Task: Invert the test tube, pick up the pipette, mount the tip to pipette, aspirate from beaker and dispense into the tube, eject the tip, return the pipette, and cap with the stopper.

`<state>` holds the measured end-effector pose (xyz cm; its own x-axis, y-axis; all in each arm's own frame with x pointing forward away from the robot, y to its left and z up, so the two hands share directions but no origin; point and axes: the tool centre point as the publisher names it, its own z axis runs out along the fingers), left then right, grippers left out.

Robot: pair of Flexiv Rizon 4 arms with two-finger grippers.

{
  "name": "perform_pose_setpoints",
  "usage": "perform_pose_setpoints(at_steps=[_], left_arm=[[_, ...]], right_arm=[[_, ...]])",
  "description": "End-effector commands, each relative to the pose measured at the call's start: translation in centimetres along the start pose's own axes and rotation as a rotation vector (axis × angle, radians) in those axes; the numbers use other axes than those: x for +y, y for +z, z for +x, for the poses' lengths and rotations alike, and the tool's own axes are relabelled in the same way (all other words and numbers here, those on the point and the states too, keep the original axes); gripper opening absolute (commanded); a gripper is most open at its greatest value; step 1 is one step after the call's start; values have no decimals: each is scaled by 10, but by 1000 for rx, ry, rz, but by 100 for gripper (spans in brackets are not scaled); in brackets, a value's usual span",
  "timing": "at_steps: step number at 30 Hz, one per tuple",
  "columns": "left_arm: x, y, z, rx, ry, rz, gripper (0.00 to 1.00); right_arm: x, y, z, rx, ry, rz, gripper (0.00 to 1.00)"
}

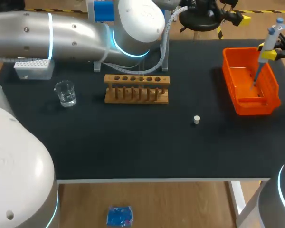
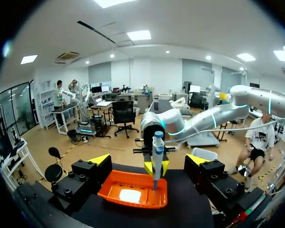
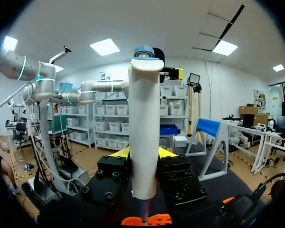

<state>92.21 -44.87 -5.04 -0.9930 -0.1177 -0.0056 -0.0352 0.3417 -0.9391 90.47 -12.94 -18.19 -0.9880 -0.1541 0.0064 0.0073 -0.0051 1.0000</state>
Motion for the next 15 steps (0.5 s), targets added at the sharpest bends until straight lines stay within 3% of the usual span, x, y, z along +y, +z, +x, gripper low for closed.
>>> perform_pose_setpoints(at_steps=[1,6,14,15], left_arm=[[0,0,0,1,0,-2,100],[9,30,-3,39,0,-18,100],[12,44,-2,25,-4,-15,100],[12,44,-2,12,-6,-25,88]], right_arm=[[0,-2,-2,6,-1,0,0],[0,-2,-2,6,-1,0,0],[0,-2,-2,6,-1,0,0],[0,-2,-2,6,-1,0,0]])
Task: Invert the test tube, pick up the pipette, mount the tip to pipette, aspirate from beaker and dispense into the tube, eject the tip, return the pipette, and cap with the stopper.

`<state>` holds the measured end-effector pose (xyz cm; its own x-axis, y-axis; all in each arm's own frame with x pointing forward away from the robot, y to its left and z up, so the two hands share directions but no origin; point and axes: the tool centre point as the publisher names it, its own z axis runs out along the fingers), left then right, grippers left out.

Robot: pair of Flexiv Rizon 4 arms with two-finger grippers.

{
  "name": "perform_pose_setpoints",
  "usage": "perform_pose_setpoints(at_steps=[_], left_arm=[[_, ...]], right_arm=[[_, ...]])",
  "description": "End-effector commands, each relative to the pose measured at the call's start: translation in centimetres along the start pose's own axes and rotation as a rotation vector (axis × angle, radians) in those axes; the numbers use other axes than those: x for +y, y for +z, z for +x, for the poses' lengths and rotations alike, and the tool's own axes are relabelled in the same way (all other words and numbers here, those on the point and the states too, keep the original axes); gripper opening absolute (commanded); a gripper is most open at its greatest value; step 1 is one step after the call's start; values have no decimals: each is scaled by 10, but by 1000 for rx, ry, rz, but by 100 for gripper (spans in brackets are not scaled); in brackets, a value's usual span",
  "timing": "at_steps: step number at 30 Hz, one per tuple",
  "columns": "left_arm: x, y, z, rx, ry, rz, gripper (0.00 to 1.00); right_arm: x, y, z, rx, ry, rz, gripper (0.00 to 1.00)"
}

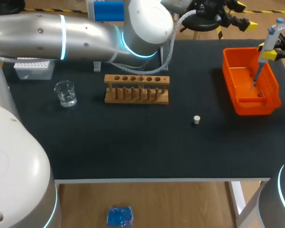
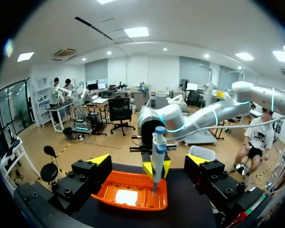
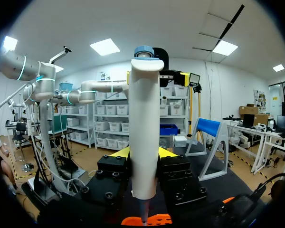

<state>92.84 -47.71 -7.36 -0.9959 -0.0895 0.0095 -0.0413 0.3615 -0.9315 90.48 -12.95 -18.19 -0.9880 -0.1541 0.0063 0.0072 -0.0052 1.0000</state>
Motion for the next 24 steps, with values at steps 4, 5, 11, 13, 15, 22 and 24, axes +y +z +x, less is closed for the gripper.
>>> perform_pose_setpoints(at_steps=[4,5,11,13,15,22,24], left_arm=[[-1,10,2,-34,-8,10,0],[-2,10,3,-28,-2,24,0],[-12,16,11,-49,-13,34,0],[-17,20,15,-52,-13,43,0],[-22,25,18,-52,-11,48,0],[-26,42,29,-31,-14,64,0],[-25,45,31,-23,-19,87,0]], right_arm=[[0,-1,-2,6,-1,0,0],[0,-1,-2,6,-1,0,0],[0,-1,-2,6,-1,0,0],[0,-1,-2,6,-1,0,0],[0,-1,-2,6,-1,0,0],[0,-1,-2,6,-1,0,0],[0,-1,-2,6,-1,0,0]])
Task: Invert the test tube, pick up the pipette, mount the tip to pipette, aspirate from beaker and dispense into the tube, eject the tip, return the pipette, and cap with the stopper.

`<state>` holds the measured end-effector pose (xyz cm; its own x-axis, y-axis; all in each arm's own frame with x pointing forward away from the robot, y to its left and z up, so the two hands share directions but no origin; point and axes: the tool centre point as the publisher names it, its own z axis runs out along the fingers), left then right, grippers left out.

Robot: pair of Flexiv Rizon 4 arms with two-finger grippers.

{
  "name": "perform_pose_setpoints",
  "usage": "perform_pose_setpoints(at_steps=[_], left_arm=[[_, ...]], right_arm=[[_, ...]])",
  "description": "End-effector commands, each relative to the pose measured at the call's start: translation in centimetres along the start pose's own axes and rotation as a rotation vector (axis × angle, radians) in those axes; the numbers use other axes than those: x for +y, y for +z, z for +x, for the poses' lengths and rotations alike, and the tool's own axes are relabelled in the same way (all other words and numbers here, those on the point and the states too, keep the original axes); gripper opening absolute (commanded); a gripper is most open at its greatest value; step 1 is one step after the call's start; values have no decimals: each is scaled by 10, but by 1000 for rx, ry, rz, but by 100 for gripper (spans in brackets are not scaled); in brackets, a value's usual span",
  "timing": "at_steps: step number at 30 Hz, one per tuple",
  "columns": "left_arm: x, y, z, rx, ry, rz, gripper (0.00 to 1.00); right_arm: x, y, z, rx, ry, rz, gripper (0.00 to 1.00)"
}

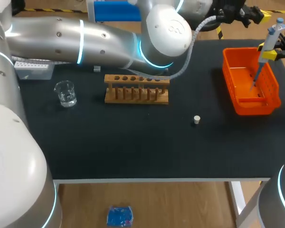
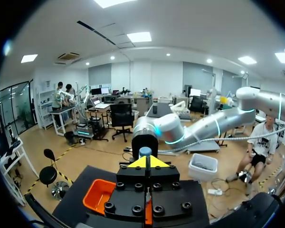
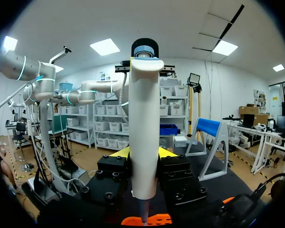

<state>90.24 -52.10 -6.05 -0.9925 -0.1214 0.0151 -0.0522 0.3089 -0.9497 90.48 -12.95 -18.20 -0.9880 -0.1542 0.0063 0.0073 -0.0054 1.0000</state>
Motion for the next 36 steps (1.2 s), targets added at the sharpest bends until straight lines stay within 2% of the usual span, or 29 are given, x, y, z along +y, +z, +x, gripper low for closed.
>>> perform_pose_setpoints(at_steps=[1,20,28,36], left_arm=[[4,12,1,6,-4,34,0],[22,13,-7,28,19,135,0],[18,13,-11,45,35,152,0],[14,22,-6,66,41,161,0]], right_arm=[[0,-1,-2,6,-1,1,0],[0,-1,-2,6,-1,1,0],[0,-1,-2,6,-1,1,0],[0,-1,-2,6,-1,1,0]])
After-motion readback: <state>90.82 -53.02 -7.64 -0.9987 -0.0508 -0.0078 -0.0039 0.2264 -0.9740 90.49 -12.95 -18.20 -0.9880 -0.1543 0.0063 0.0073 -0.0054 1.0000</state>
